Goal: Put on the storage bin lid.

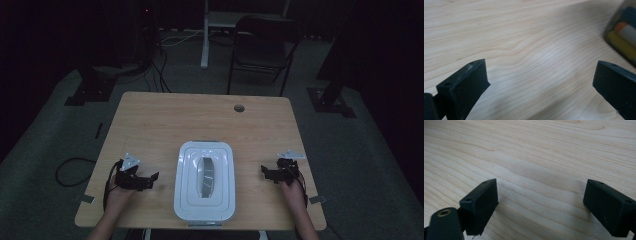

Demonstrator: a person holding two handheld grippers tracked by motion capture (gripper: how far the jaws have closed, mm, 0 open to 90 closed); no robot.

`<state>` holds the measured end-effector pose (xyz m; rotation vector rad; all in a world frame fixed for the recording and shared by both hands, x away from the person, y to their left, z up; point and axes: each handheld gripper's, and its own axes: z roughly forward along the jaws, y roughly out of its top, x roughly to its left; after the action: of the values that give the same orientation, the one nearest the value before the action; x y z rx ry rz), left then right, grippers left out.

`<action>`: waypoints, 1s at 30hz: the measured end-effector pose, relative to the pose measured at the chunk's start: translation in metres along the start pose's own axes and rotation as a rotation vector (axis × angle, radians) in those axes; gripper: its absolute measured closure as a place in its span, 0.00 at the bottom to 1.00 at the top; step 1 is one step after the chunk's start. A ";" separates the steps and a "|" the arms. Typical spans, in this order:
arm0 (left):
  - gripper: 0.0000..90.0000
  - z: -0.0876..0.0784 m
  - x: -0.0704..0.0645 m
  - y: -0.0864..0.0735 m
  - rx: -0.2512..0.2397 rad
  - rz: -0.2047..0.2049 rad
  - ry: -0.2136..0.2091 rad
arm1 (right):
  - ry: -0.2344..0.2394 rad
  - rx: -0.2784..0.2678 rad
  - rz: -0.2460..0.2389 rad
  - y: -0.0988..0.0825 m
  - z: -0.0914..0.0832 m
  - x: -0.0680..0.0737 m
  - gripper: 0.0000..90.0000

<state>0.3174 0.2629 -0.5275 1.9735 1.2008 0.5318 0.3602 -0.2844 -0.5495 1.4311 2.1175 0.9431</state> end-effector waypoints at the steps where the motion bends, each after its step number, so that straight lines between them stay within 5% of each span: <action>1: 0.01 -0.002 0.003 -0.002 -0.002 -0.006 0.008 | 0.000 0.000 0.000 0.000 0.000 0.000 0.13; 14: 0.01 -0.025 0.033 -0.025 0.030 -0.075 0.105 | 0.000 -0.002 0.008 0.000 0.000 -0.001 0.13; 20: 0.01 -0.029 0.039 -0.034 0.031 -0.115 0.158 | -0.002 -0.004 0.013 0.000 -0.001 -0.001 0.14; 30: 0.01 -0.026 0.043 -0.042 0.103 -0.173 0.255 | -0.022 0.000 0.011 0.000 0.000 0.000 0.14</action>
<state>0.2966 0.3227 -0.5447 1.9043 1.5686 0.6576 0.3596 -0.2845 -0.5496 1.4487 2.0962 0.9273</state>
